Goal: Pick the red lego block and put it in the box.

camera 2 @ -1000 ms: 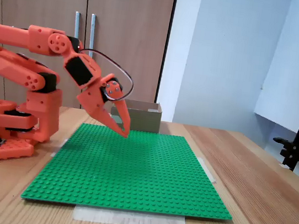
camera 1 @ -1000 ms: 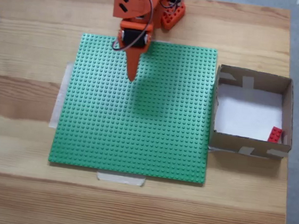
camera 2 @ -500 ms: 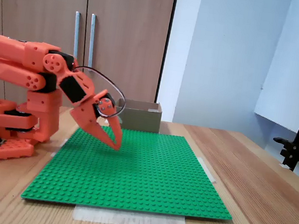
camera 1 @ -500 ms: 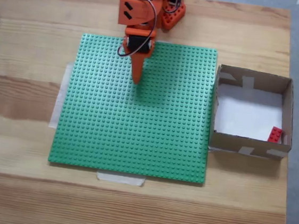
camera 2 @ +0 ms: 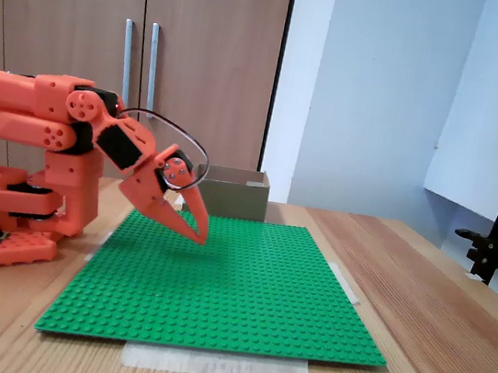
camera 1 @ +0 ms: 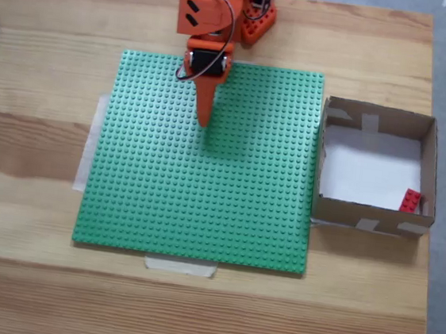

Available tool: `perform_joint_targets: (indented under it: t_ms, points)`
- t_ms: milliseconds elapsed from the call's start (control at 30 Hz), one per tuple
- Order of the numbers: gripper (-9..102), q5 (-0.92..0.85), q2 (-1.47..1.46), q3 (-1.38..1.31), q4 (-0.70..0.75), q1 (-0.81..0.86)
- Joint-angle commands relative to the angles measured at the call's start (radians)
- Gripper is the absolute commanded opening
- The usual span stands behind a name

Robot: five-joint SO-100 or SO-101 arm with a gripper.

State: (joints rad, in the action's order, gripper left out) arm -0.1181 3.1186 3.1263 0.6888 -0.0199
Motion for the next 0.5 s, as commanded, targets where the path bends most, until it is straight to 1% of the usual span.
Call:
perform_joint_targets:
  t_ms: [0, 467]
  points:
    - [-1, 0.005, 0.028, 0.011, 0.005, -0.005]
    - [-1, 0.020, 0.104, 0.038, 0.040, -0.006]
